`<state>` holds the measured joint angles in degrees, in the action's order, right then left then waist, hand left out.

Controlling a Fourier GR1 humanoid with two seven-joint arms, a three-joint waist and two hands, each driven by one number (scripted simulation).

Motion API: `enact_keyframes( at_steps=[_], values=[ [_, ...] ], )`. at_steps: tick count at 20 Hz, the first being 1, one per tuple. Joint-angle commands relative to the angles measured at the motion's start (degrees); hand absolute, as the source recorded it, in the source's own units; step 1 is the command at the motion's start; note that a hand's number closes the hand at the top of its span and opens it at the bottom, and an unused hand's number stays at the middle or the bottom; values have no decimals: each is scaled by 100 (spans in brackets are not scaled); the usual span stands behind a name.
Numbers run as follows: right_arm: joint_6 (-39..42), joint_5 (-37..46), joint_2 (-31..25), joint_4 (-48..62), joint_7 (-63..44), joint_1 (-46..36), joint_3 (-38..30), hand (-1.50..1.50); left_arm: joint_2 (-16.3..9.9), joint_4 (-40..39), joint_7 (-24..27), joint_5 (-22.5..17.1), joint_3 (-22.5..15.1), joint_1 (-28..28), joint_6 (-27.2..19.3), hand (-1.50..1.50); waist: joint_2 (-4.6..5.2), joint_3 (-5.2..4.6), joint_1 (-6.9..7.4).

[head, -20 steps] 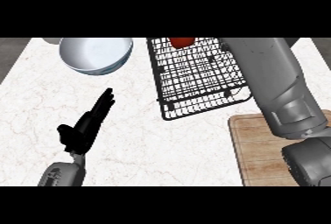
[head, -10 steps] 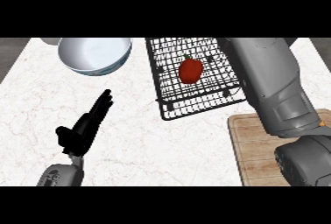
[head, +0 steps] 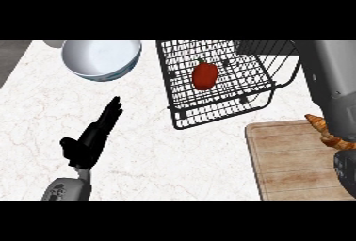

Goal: Pick the bell pepper from the cutting board and place it in the tiered basket

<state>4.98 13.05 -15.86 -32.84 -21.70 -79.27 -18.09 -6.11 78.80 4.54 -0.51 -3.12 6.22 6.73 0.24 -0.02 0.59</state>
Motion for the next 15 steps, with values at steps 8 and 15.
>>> enact_keyframes(
  at_steps=[8,15],
  values=[
    [349,-711,-2009,462,1332,780,-1259,-150,0,237,-180,-39,-3,41,35,0,57,14,82],
    [1702,-901,-3281,1233,1902,1241,-1553,-150,190,114,-180,148,-164,69,-120,0,96,20,130]
  ],
)
